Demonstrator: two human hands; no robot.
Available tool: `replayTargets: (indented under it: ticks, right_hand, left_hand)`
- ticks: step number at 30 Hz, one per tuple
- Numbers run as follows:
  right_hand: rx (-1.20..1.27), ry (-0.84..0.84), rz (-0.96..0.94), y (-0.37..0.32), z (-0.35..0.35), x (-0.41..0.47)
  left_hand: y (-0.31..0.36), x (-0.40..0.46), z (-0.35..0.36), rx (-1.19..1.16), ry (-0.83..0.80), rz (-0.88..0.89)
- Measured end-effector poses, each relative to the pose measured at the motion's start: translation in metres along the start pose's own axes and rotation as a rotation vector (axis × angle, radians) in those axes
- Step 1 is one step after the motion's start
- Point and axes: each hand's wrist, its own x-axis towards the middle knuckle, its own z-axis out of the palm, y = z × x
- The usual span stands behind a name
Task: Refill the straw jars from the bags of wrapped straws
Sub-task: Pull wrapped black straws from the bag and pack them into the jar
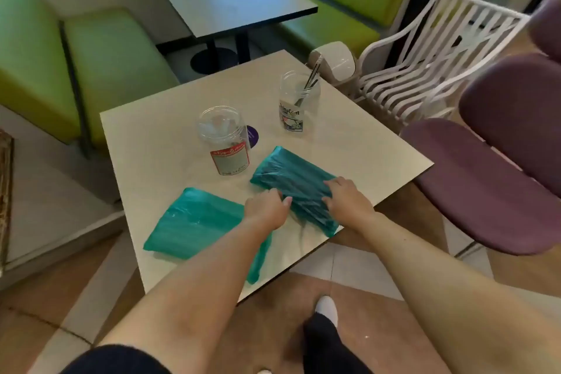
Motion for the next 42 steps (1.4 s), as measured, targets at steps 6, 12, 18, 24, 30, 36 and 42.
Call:
replayTargets:
  ticks: [6, 12, 18, 24, 30, 36, 42]
  right_hand:
    - [0.031, -0.066, -0.047, 0.019, -0.006, 0.041]
    - [0.069, -0.137, -0.056, 0.03, -0.002, 0.065]
    - [0.219, -0.199, 0.014, 0.039, 0.004, 0.084]
    - [0.452, -0.267, 0.098, 0.036, 0.006, 0.095]
    - [0.536, -0.316, 0.117, 0.035, 0.0, 0.107]
    - [0.711, -0.221, 0.089, 0.017, -0.022, 0.119]
    - [0.865, -0.116, 0.024, -0.008, -0.052, 0.125]
  left_hand:
    - [0.018, 0.02, 0.016, -0.349, 0.033, -0.278]
    - [0.03, 0.038, 0.024, -0.829, 0.145, -0.504]
    - [0.025, 0.071, 0.024, -1.244, 0.187, -0.691]
    - [0.021, 0.085, 0.024, -1.396, -0.012, -0.698]
    - [0.019, 0.094, 0.011, -1.468, 0.03, -0.609]
    - [0.014, 0.097, -0.022, -1.492, 0.111, -0.444]
    - [0.018, 0.094, -0.051, -1.378, 0.246, -0.212]
